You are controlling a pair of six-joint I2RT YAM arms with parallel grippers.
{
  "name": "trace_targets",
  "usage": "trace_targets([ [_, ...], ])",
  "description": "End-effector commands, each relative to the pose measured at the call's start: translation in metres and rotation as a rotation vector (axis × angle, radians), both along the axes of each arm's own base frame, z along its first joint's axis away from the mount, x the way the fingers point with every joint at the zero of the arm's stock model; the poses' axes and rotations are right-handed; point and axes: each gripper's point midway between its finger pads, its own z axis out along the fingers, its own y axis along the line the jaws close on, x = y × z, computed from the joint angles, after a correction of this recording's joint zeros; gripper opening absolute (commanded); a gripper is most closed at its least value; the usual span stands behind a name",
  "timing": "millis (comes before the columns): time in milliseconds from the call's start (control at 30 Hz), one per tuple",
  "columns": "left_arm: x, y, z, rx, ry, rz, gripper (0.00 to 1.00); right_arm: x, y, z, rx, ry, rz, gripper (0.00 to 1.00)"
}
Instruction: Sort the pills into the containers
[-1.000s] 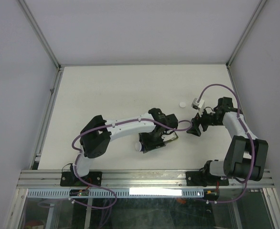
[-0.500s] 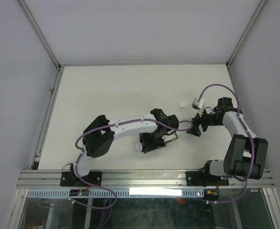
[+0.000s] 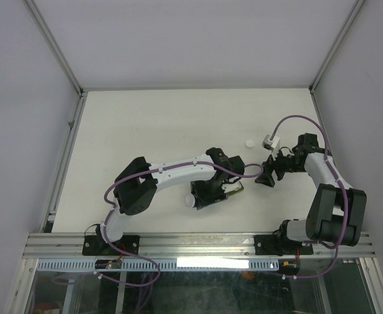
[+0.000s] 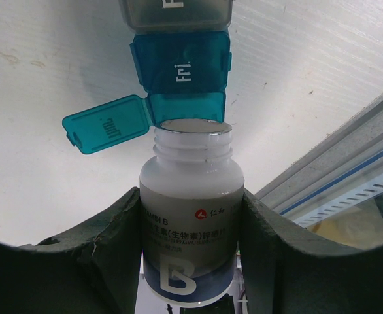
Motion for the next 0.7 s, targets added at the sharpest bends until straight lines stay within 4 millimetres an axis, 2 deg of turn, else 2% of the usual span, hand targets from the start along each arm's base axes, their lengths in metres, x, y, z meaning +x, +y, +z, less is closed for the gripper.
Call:
trace_targets([
  [0,0.002,-0.011,0.017,-0.064,-0.023,-0.010,0.00,0.007,0.000,0.012,0.022,-0.038,-0.004,0.81],
  [33,0.008,-0.001,0.013,-0.031,-0.037,0.005,0.00,0.007,0.000,0.013,0.023,-0.039,-0.005,0.81],
  [67,0.007,-0.003,0.013,-0.035,-0.029,0.019,0.00,0.007,0.000,0.013,0.023,-0.039,-0.003,0.81],
  [100,0.001,-0.013,0.019,-0.064,-0.025,-0.001,0.00,0.007,0.000,0.012,0.019,-0.040,-0.005,0.81],
  [133,0.004,-0.012,0.020,-0.070,-0.044,-0.009,0.00,0.007,-0.001,0.012,0.019,-0.040,-0.008,0.81],
  [167,0.011,0.002,0.013,-0.025,-0.059,0.008,0.00,0.007,-0.001,0.013,0.023,-0.039,-0.009,0.81],
  [200,0.012,0.005,0.013,-0.009,-0.050,0.030,0.00,0.007,0.000,0.013,0.027,-0.038,-0.006,0.81],
  [233,0.007,0.000,0.016,-0.029,-0.038,0.021,0.00,0.007,0.000,0.013,0.023,-0.039,-0.006,0.81],
  [333,0.009,0.004,0.015,-0.005,-0.062,0.035,0.00,0.007,-0.001,0.013,0.025,-0.036,-0.008,0.81],
  [367,0.002,-0.007,0.019,-0.040,-0.050,0.008,0.00,0.007,-0.001,0.013,0.022,-0.039,-0.008,0.81],
  [400,0.001,-0.007,0.018,-0.061,-0.050,-0.003,0.00,0.007,-0.001,0.013,0.023,-0.040,-0.009,0.81],
  [433,0.009,0.003,0.015,-0.050,-0.067,0.028,0.00,0.007,0.000,0.013,0.026,-0.039,-0.008,0.81],
  [467,0.009,0.009,0.018,-0.018,-0.050,0.055,0.00,0.007,0.000,0.014,0.026,-0.038,-0.004,0.81],
  [533,0.004,-0.010,0.022,-0.076,-0.064,0.007,0.00,0.007,-0.001,0.014,0.024,-0.041,-0.009,0.81],
  [600,0.011,0.000,0.018,-0.043,-0.067,0.036,0.00,0.006,-0.001,0.015,0.026,-0.040,-0.005,0.81],
  [667,0.002,-0.008,0.019,-0.047,-0.053,0.004,0.00,0.007,-0.002,0.014,0.021,-0.041,-0.011,0.81],
])
